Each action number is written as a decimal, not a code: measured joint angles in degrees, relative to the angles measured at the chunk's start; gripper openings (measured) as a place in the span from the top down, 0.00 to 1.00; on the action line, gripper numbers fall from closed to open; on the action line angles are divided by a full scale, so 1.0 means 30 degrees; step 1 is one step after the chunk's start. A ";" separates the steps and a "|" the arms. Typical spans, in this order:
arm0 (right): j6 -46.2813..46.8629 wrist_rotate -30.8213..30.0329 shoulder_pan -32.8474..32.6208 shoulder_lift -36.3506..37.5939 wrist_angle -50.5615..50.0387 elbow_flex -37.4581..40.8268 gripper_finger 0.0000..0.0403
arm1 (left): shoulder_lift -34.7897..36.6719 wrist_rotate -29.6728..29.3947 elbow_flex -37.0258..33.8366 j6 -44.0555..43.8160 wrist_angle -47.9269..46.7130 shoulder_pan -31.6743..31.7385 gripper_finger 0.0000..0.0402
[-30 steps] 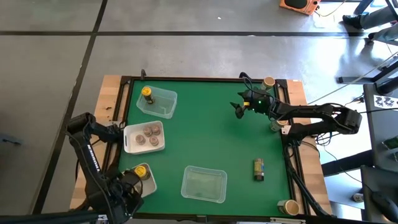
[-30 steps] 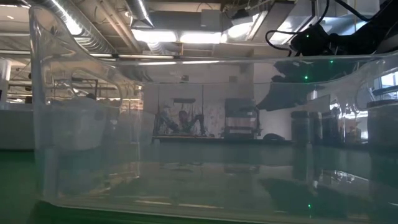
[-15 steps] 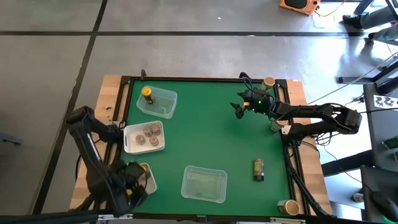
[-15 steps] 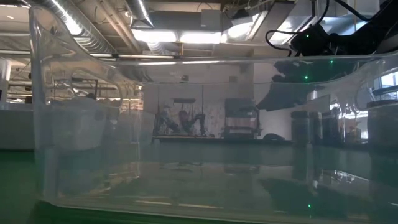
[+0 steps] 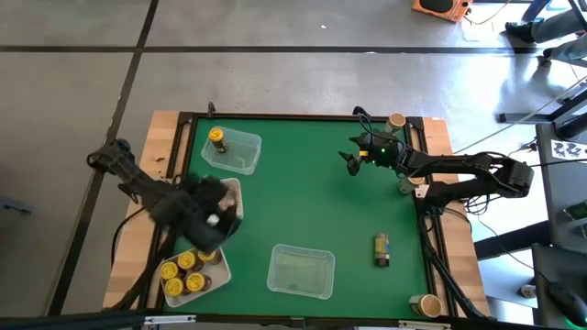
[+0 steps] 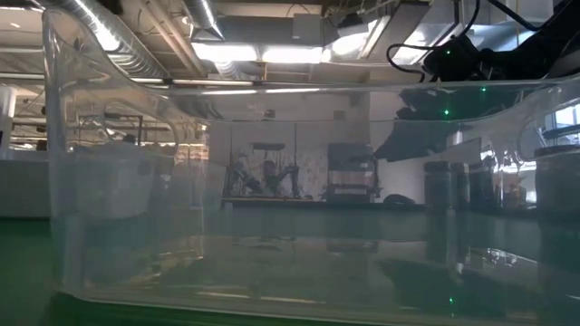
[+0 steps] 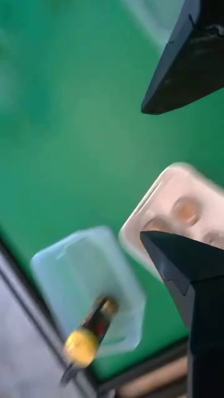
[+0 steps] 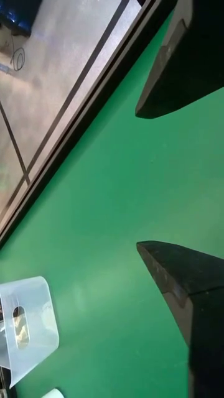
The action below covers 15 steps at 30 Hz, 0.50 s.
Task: Sort spices by type
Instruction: Put the yellow spice bottle from the top transparent bin into the bottom white bin
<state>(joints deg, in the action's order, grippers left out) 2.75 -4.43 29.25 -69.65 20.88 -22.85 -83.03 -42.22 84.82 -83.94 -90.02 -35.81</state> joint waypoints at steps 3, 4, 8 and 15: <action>0.0026 0.0019 0.0000 0.0000 -0.0014 0.0000 0.16 | 0.0096 -0.0141 0.0000 0.2112 -0.0011 0.2287 0.21; 0.0023 0.0053 -0.0002 0.0000 -0.0014 0.0000 0.16 | 0.0096 -0.0164 0.0000 0.2778 -0.0007 0.3057 0.21; -0.0111 0.0153 0.0000 0.0000 -0.0006 0.0000 0.16 | 0.0089 -0.0165 -0.0007 0.5272 -0.0003 0.6308 0.21; -0.0134 0.0153 0.0008 0.0000 -0.0006 0.0000 0.16 | 0.0089 -0.0158 -0.0007 0.8524 0.0021 1.1939 0.23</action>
<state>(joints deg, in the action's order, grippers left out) 2.35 -3.97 29.28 -69.65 20.86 -22.85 -82.76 -42.70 84.79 -58.37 -89.95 0.01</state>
